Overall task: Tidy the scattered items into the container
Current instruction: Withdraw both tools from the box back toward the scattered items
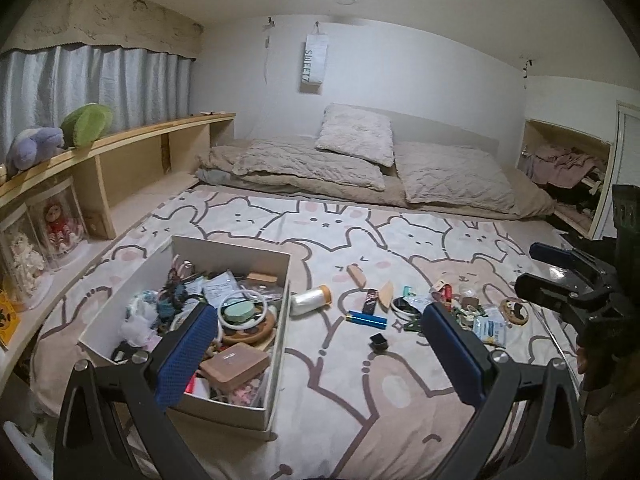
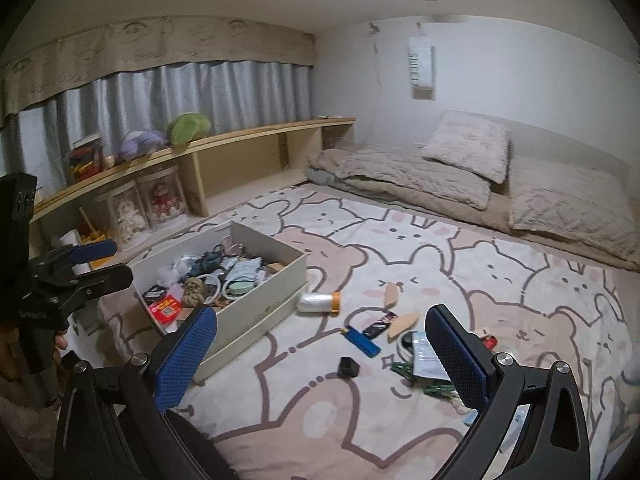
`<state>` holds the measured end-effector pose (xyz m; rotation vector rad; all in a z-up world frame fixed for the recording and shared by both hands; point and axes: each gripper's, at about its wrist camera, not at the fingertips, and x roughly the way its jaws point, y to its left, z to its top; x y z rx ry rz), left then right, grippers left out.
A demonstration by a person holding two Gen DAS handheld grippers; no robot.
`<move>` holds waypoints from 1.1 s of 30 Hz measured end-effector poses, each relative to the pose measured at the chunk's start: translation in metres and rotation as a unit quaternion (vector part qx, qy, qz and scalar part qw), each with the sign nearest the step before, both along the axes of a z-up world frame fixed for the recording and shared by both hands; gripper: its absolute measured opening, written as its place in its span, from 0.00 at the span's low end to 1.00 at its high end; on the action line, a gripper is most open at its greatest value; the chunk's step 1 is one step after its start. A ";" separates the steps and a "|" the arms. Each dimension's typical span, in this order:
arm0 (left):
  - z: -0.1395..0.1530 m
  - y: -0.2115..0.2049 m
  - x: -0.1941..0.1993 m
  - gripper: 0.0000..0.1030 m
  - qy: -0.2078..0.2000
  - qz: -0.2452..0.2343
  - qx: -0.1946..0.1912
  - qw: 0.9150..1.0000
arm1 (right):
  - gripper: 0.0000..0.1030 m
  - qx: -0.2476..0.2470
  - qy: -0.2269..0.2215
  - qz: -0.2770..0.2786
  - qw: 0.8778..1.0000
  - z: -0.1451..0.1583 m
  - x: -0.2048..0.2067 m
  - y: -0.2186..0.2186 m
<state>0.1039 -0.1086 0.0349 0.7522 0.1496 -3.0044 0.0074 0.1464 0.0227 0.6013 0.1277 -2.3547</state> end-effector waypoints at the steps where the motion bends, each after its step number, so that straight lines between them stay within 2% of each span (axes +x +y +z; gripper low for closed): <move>1: -0.001 0.002 -0.002 1.00 -0.001 -0.001 0.001 1.000 | 1.00 -0.001 0.000 -0.005 1.000 0.000 -0.001 0.003; 15: -0.016 0.036 -0.045 1.00 -0.012 -0.033 0.011 0.999 | 1.00 -0.006 -0.020 -0.087 0.996 -0.018 -0.023 0.074; 27: -0.047 0.078 -0.090 1.00 -0.042 -0.071 -0.002 0.997 | 1.00 -0.032 -0.066 -0.169 0.983 -0.053 -0.050 0.129; 33: -0.068 0.085 -0.113 1.00 -0.059 -0.062 -0.008 0.996 | 1.00 -0.044 -0.090 -0.202 0.974 -0.073 -0.066 0.144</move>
